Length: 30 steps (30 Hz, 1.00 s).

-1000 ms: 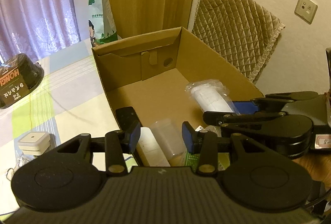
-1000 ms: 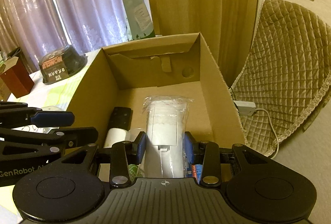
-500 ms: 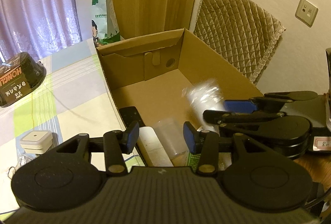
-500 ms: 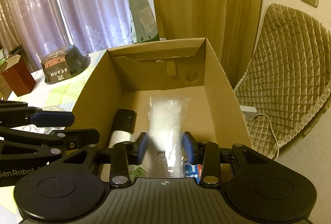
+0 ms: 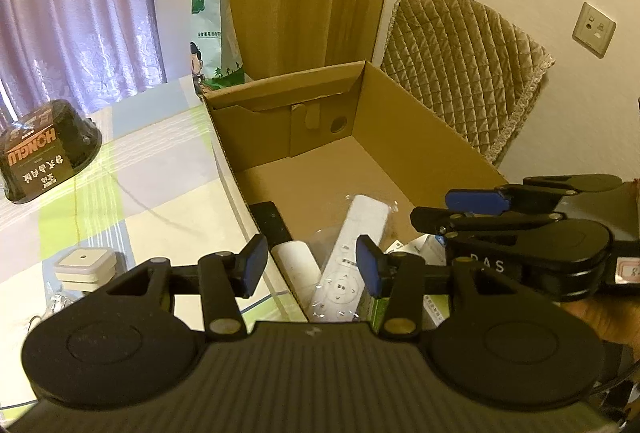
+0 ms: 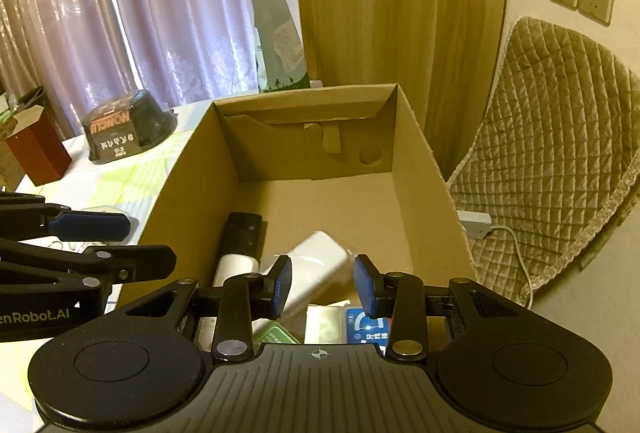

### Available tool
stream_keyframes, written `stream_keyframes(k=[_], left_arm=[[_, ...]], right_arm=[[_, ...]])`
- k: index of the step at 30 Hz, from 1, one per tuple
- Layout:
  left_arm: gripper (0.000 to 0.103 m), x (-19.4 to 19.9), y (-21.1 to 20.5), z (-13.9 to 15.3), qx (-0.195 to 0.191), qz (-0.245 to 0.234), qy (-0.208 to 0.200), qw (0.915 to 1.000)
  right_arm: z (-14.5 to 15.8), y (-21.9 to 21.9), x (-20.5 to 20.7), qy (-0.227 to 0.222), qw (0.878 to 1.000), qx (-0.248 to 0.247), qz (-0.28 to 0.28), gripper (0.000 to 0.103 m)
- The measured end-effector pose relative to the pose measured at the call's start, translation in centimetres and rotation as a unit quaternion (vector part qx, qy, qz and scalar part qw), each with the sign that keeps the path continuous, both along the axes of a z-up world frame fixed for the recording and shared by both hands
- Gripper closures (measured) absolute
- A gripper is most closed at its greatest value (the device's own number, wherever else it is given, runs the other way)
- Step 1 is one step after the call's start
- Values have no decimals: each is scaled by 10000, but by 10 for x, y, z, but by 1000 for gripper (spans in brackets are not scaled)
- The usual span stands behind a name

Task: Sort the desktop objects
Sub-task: 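Lower both items into the cardboard box and open both tools, then withdraw both tools from the cardboard box back over the table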

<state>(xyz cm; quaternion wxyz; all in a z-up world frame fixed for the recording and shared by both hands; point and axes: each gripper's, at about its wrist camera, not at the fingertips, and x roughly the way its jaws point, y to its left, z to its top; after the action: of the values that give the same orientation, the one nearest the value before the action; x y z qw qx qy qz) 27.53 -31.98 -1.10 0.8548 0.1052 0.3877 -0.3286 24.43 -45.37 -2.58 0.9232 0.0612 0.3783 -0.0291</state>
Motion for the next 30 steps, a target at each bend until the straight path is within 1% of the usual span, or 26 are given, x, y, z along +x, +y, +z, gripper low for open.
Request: stream_keyframes(k=[10, 18, 22, 24, 30], left_arm=[[59, -9, 17, 15, -38, 70, -56, 10000], [57, -20, 42, 29, -64, 197, -120, 9997], [51, -35, 73, 32, -118, 363, -137, 9992], [51, -43, 93, 29, -124, 475, -93, 9988], [50, -67, 164, 11, 82, 941, 45, 9955]], right_arm=[[18, 12, -9, -109, 9999, -39, 10, 65], [33, 30, -17, -215, 9997, 0, 89, 65], [43, 45, -27, -329, 9993, 28, 175, 65], [46, 54, -32, -369, 9990, 24, 241, 65], [51, 90, -43, -421, 9973, 98, 595, 65]])
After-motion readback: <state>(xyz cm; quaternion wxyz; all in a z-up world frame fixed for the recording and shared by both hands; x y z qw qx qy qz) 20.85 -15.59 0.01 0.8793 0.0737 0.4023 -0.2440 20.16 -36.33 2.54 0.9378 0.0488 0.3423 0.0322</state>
